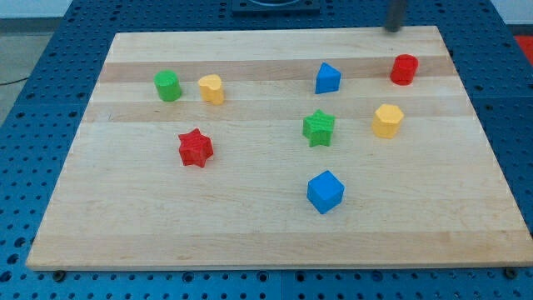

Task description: Move your arm towards the red circle

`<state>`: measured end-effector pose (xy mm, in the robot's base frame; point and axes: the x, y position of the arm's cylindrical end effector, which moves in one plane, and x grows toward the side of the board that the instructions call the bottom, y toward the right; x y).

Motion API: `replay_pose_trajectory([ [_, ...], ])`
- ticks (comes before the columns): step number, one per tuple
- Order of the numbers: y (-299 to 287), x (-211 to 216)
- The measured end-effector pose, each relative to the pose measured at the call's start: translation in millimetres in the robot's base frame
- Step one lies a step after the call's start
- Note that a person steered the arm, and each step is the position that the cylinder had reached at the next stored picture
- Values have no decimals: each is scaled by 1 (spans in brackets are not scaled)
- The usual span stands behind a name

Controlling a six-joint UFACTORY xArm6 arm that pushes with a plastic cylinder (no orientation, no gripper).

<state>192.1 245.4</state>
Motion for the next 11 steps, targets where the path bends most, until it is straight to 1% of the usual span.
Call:
replay_pose_trajectory([
  [1, 42, 0],
  [2, -72, 2],
  [3, -92, 19],
  [4, -83, 78],
  [5, -87, 28],
  [7, -85, 60],
  [8, -83, 7],
  [9, -62, 21],
  [10, 21, 20],
  [11, -35, 17],
])
